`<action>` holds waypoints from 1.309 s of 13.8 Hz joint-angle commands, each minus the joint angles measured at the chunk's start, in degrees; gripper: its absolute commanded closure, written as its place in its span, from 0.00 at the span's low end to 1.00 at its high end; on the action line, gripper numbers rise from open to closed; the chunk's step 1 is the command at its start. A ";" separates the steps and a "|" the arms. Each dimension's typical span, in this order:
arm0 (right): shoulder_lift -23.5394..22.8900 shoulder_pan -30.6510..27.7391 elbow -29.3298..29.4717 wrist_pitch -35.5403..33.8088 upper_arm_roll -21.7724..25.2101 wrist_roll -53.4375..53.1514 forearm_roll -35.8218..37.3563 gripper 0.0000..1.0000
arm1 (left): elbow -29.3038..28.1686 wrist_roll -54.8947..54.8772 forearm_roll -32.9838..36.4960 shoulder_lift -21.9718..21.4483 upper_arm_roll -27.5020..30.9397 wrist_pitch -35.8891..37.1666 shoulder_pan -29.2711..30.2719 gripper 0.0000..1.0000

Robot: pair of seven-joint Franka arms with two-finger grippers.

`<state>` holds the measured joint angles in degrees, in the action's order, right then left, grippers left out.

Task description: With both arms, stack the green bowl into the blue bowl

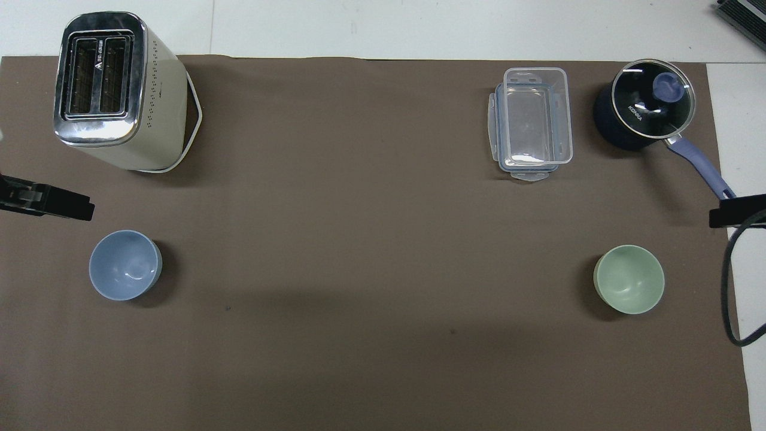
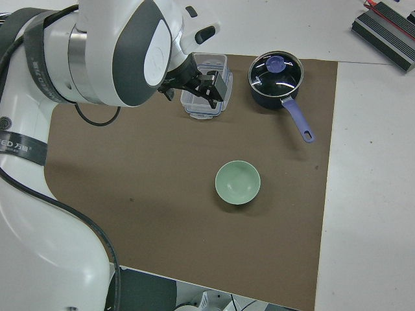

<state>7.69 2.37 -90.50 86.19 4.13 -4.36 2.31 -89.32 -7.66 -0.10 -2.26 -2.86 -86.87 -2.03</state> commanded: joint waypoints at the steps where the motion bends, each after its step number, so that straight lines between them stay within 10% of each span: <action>1: 0.83 -0.61 -0.82 -0.32 -0.26 1.02 0.15 0.00 | -1.73 0.45 0.63 -1.52 0.66 0.13 -1.13 0.00; 18: 0.83 -0.61 -0.82 -0.32 -0.26 1.02 0.15 0.00 | -3.84 -0.07 -0.51 -2.75 0.66 -0.66 -0.96 0.00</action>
<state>7.69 2.37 -90.50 86.19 4.13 -4.36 2.31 -90.71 -7.69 -0.19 -3.04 -2.97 -86.88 -2.04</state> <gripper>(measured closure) 0.000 0.000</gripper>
